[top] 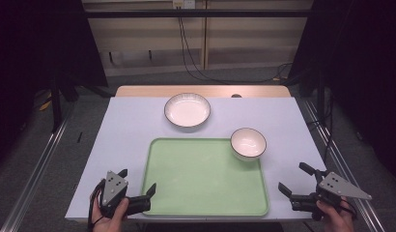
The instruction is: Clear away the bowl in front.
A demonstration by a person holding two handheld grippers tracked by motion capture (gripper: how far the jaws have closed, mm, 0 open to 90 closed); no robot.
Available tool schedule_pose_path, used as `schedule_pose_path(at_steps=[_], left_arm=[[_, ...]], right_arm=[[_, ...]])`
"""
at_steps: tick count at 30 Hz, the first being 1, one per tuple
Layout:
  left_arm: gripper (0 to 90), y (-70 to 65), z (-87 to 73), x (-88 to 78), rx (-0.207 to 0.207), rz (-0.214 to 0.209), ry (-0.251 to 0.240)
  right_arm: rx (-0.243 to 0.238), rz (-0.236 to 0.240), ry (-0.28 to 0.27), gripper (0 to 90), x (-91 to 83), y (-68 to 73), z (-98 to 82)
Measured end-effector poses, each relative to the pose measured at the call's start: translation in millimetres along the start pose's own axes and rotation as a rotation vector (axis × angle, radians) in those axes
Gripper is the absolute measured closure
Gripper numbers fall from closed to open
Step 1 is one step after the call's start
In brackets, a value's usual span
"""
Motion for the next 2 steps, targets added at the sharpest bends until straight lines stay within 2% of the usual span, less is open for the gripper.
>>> schedule_pose_path(at_steps=[2], left_arm=[[1.6,-0.5,-1.0,1.5,0.018,0.004,0.006]], right_arm=[[-0.010,0.012,0.004,0.7,-0.8,1.4,-0.1]])
Point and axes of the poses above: each handheld gripper's, and its own axes: x roughly forward along the jaws, z roughly out of its top, y roughly to its left, the point moved 7 cm from there along x, roughly forward along the jaws, and after that the axes turned 1 degree about x, right-handed, at the moved point
